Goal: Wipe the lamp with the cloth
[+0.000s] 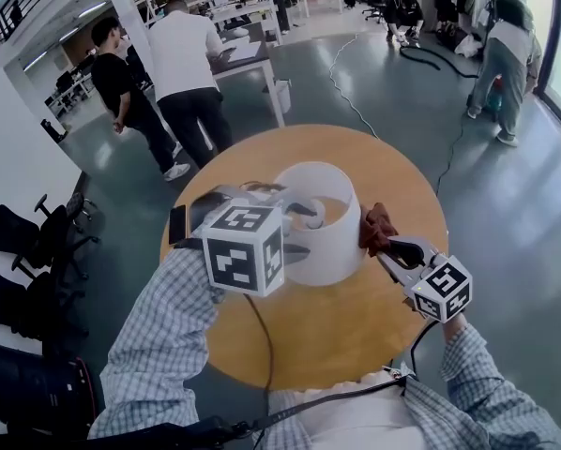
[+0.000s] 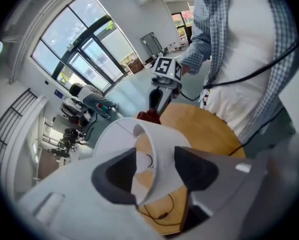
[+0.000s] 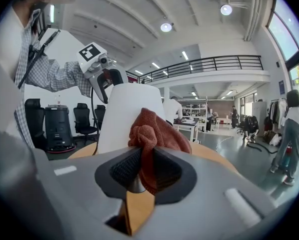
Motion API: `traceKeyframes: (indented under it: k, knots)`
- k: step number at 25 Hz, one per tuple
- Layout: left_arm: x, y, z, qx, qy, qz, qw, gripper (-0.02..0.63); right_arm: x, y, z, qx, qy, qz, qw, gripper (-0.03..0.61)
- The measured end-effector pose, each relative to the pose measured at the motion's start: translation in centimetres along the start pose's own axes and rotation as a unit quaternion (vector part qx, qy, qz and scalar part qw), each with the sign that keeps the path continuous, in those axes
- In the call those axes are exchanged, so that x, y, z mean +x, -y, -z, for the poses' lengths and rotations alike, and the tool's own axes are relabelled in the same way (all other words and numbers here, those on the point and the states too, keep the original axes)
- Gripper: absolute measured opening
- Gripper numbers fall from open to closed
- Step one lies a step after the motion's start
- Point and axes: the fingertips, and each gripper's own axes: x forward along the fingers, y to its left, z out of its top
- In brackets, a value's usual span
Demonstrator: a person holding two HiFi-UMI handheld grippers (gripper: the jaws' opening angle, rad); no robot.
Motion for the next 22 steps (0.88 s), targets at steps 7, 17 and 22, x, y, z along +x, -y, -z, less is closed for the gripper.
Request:
traceKeyframes:
  k: [7,17,22]
  knots:
    - [0.5,1.0,-0.1,0.0,0.01,0.049,0.9987,0.156,0.0,0.0,0.1,0.005,0.001,0.0,1.0,0.069]
    - [0.2,-1.6,1.4,-0.025,0.053,0.023,0.998,0.129,0.9,1.1,-1.0,0.01,0.013,0.031,0.999,0.069]
    - [-0.2,-3.1,3.0,-0.069,0.072,0.008,0.995,0.129,1.2,3.1,-0.9,0.026,0.002,0.07,0.997,0.069]
